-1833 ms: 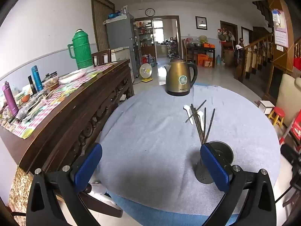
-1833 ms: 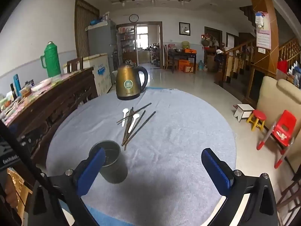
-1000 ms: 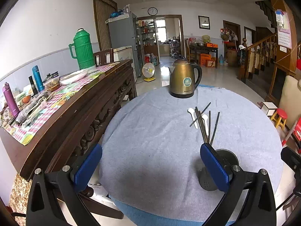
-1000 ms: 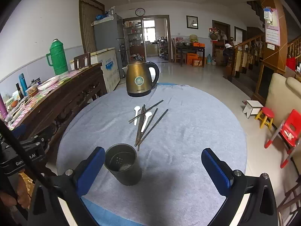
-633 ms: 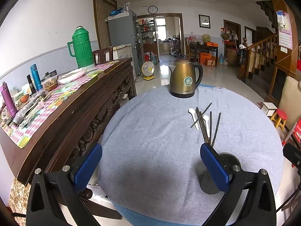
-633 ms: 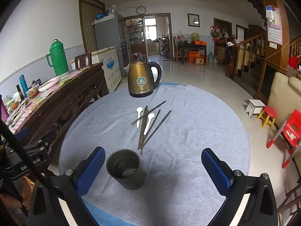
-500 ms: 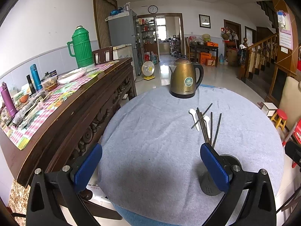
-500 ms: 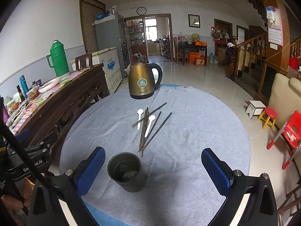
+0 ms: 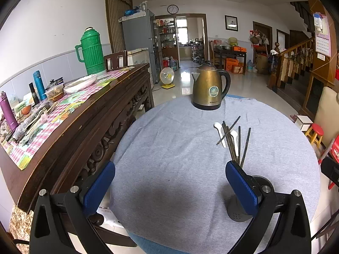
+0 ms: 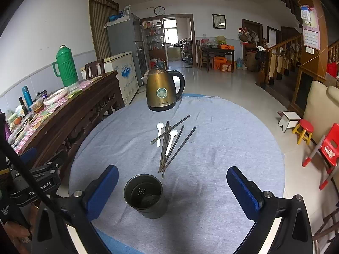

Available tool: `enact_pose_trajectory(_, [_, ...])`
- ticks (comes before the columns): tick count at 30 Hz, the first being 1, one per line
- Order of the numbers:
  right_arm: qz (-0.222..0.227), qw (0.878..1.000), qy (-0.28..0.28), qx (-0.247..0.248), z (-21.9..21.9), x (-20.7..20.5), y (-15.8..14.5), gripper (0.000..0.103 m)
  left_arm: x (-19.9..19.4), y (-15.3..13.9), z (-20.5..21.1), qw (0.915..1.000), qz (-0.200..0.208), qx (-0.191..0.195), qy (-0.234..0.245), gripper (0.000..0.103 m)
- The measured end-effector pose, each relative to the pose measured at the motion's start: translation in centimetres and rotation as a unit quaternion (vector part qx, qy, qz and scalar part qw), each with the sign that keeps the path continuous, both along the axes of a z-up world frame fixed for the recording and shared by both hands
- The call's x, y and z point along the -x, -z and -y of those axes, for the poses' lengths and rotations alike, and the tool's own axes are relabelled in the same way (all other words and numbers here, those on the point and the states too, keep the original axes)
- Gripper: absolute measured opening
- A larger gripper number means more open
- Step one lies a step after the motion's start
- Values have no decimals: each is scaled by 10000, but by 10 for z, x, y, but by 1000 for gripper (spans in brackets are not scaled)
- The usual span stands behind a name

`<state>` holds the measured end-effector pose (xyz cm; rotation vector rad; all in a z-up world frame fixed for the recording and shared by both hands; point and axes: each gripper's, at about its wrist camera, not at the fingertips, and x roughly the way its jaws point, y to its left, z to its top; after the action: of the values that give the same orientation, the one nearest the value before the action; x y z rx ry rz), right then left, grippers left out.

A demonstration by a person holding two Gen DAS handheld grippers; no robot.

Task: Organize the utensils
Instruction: 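Move both tools toward the loose chopsticks and spoons beside the holder cup, then lower the left tool over a white spoon while the right tool lowers over chopsticks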

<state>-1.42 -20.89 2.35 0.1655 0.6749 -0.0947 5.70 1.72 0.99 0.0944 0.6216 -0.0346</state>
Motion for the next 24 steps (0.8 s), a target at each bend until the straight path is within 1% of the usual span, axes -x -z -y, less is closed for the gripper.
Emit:
enact_pose_trajectory(5, [-103, 9999, -11, -57, -1, 4, 9, 103, 2, -1, -1, 10000, -28, -34, 27, 103])
enact_pose_trajectory(7, [-140, 9998, -27, -129, -1, 9, 15, 103, 18, 4, 6, 10000, -27, -61, 56, 103])
enact_pose_trajectory(9, [-171, 9997, -40, -168, -3, 18, 22, 103, 26, 7, 9, 9999, -67, -119, 97, 103])
enact_pose_trajectory(14, [-304, 9994, -72, -139, -10, 41, 38, 103, 51, 17, 14, 9991, -313, -180, 216, 103])
enact_pose_trajectory(17, [-243, 9995, -98, -179, -12, 57, 39, 103, 70, 21, 17, 9988, -350, -250, 239, 103])
enact_pose_trajectory(24, [-21, 9997, -15, -261, -12, 95, 37, 103, 107, 13, 20, 9989, -197, -309, 295, 103])
